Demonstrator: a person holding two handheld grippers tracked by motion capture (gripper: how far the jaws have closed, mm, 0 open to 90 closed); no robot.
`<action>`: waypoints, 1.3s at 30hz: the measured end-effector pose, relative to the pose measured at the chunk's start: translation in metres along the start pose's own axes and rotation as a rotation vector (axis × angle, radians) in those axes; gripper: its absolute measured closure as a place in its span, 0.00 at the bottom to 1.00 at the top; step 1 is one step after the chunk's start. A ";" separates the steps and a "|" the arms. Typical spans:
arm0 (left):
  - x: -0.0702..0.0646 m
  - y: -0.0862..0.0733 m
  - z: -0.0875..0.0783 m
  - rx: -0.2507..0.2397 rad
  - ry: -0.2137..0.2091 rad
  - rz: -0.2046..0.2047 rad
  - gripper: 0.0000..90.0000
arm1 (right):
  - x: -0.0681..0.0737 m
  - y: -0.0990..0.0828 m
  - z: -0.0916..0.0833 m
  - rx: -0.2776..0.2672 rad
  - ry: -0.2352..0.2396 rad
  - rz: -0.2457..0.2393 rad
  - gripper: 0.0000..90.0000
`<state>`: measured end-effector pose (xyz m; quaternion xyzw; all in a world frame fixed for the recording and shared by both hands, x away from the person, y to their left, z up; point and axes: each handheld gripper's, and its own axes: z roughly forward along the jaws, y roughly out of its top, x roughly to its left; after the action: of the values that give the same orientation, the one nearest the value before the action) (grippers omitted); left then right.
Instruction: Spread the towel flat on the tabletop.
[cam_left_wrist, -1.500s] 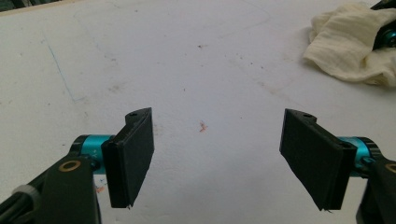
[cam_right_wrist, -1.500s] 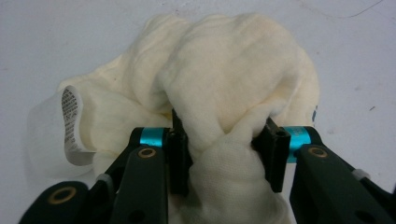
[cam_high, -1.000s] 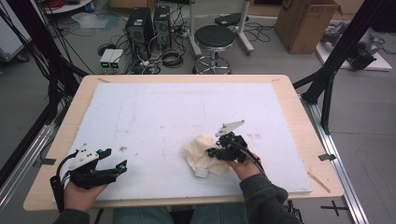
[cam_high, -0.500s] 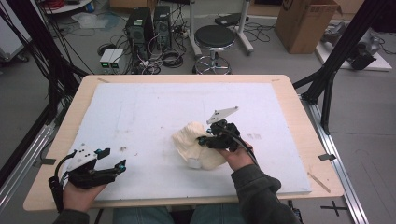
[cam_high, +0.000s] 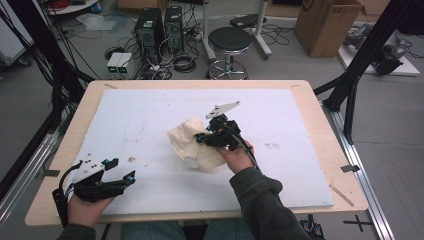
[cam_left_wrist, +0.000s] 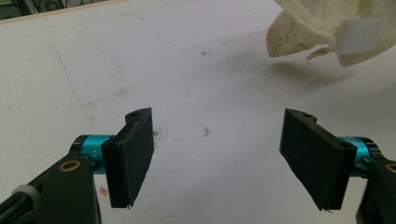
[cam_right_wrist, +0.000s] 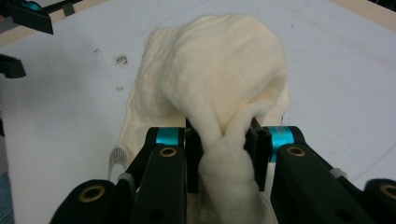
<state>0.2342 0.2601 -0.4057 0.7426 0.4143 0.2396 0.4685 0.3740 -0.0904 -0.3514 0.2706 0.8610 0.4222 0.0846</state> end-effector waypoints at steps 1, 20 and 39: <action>0.000 0.000 0.000 0.001 0.000 0.003 0.30 | 0.001 0.001 0.006 0.009 -0.001 0.000 0.83; 0.001 0.002 0.006 0.004 -0.016 0.012 0.30 | -0.022 -0.010 0.056 0.114 -0.044 0.077 0.41; -0.022 0.015 0.030 0.003 -0.078 0.041 0.30 | -0.022 -0.023 0.005 0.003 -0.053 0.017 0.38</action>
<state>0.2502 0.2240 -0.4052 0.7604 0.3807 0.2193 0.4782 0.3851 -0.1101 -0.3739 0.2889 0.8568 0.4144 0.1034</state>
